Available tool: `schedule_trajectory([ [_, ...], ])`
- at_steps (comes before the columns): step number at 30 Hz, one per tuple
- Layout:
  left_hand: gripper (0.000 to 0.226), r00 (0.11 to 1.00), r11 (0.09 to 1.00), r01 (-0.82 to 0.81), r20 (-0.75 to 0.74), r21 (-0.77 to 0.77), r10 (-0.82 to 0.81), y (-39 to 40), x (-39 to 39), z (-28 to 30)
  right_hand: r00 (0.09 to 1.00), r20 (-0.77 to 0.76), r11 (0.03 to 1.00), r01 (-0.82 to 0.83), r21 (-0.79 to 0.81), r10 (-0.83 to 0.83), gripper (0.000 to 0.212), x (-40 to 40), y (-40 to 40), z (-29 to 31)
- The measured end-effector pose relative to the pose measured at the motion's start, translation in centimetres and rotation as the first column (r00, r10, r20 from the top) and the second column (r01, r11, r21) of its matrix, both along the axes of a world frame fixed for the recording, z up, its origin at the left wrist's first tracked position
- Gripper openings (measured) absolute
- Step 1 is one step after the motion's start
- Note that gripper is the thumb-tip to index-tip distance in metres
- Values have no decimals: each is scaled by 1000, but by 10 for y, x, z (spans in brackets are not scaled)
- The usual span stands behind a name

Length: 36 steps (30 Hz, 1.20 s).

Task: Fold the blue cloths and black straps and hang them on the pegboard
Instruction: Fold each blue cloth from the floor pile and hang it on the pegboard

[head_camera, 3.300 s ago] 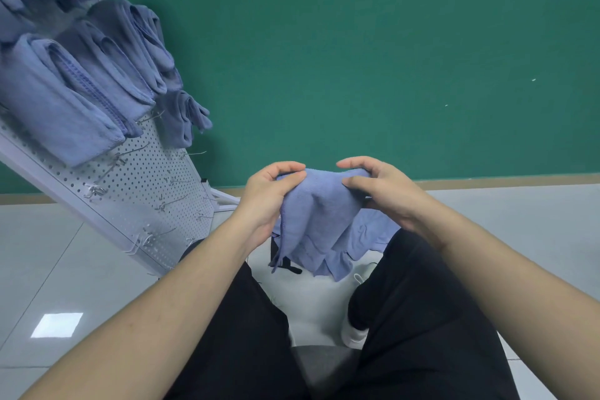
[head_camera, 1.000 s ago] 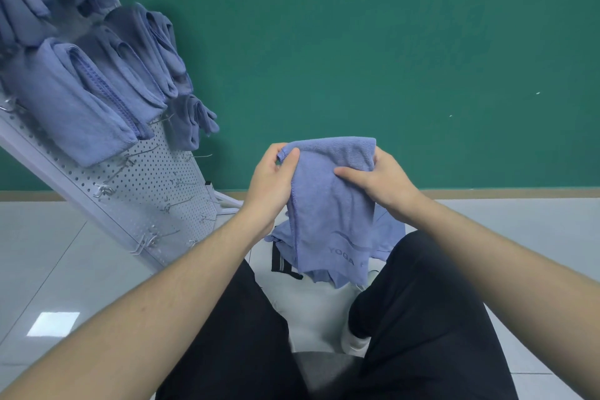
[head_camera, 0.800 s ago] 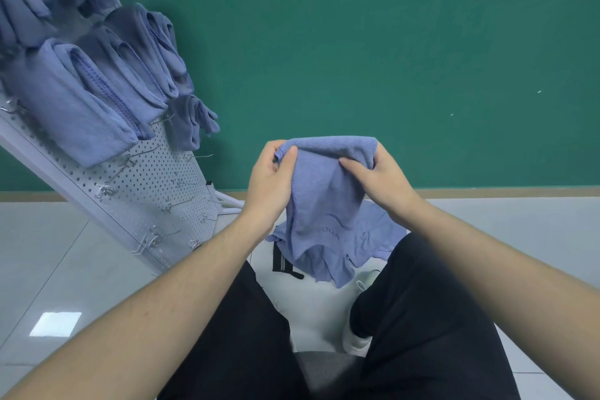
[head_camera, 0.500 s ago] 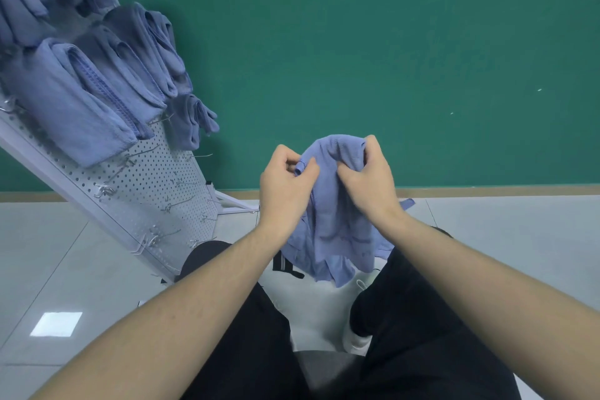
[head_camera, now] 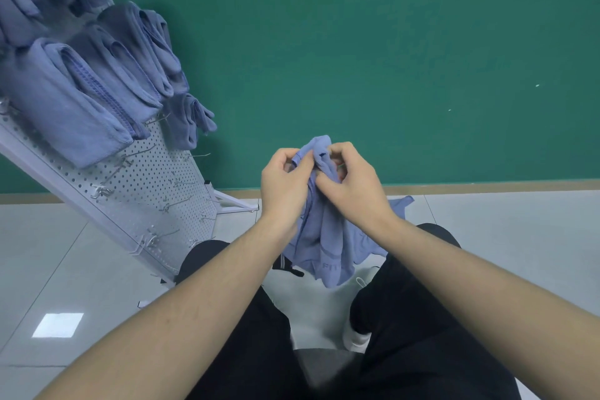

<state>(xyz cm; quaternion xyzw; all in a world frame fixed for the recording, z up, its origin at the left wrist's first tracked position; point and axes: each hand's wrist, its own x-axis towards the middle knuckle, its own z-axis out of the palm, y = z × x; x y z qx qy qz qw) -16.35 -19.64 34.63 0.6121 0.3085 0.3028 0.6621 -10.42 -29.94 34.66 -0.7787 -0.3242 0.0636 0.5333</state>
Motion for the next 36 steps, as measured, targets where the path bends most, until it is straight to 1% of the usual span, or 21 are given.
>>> schedule_trajectory([
  [2, 11, 1000, 999, -9, 25, -46, 10, 4, 0, 1, 994, 78, 997, -73, 12, 72, 24, -1, -1, -2],
  [4, 18, 996, 992, 55, 74, -115, -47, 7, -3, 2, 984, 117, 990, -140, 24, 137, 32, -2, -3, -5],
  [5, 21, 992, 986, 104, 88, -129, -93, 6, -4, 2, 984, 90, 987, -157, 43, 153, 38, -2, -4, -5],
  [7, 22, 981, 978, 177, 100, -111, -167, 3, -6, 2, 985, -23, 982, -165, 96, 168, 48, -1, -4, -4],
  [8, 21, 979, 977, 186, 104, -107, -175, 1, -6, 1, 981, -83, 978, -165, 124, 176, 52, -1, -4, -4],
  [10, 13, 985, 979, 152, 107, -135, -138, 2, -4, 2, 960, -190, 968, -168, 186, 204, 56, 1, -4, -6],
  [11, 11, 988, 977, 132, 106, -168, -115, 5, -3, 2, 947, -240, 964, -164, 210, 213, 52, 2, -4, -7],
  [12, 12, 989, 972, 122, 105, -201, -103, 7, -2, 3, 939, -275, 963, -146, 227, 208, 43, 3, -4, -8],
  [13, 14, 990, 967, 120, 97, -223, -101, 10, -1, 4, 940, -289, 965, -115, 238, 183, 33, 4, -4, -10],
  [14, 16, 991, 965, 124, 83, -229, -108, 12, 0, 4, 949, -282, 969, -72, 236, 139, 29, 6, -4, -14],
  [16, 18, 987, 960, 156, 74, -233, -142, 15, 2, 6, 975, -215, 985, -10, 172, 47, 42, 11, -5, -21],
  [17, 20, 983, 953, 176, 86, -246, -160, 15, 2, 8, 980, -193, 990, -14, 138, 41, 48, 13, -4, -24],
  [18, 23, 979, 943, 199, 103, -265, -178, 14, 2, 11, 978, -200, 992, -39, 120, 62, 50, 13, -3, -26],
  [20, 27, 970, 923, 236, 137, -305, -203, 13, 3, 16, 964, -245, 993, -85, 87, 104, 40, 12, -1, -28],
  [22, 26, 968, 914, 238, 154, -328, -197, 14, 4, 19, 964, -245, 994, -92, 67, 105, 32, 9, 2, -27],
  [25, 23, 973, 900, 200, 187, -387, -136, 20, 5, 19, 969, -228, 995, -79, 64, 91, 36, 9, 4, -32],
  [29, 40, 979, 870, 147, 194, -470, -61, 32, 4, 18, 964, -233, 986, -148, -76, 127, 29, 11, 5, -43],
  [32, 42, 978, 851, 114, 210, -513, -5, 44, 1, 13, 958, -237, 965, -201, -165, 159, 18, 17, 2, -45],
  [34, 41, 977, 843, 92, 211, -530, 26, 53, -3, 8, 932, -306, 961, -244, -134, 194, 11, 22, -1, -44],
  [36, 38, 978, 835, 75, 203, -545, 44, 63, -10, 1, 916, -341, 962, -255, -92, 210, 12, 29, -1, -44],
])
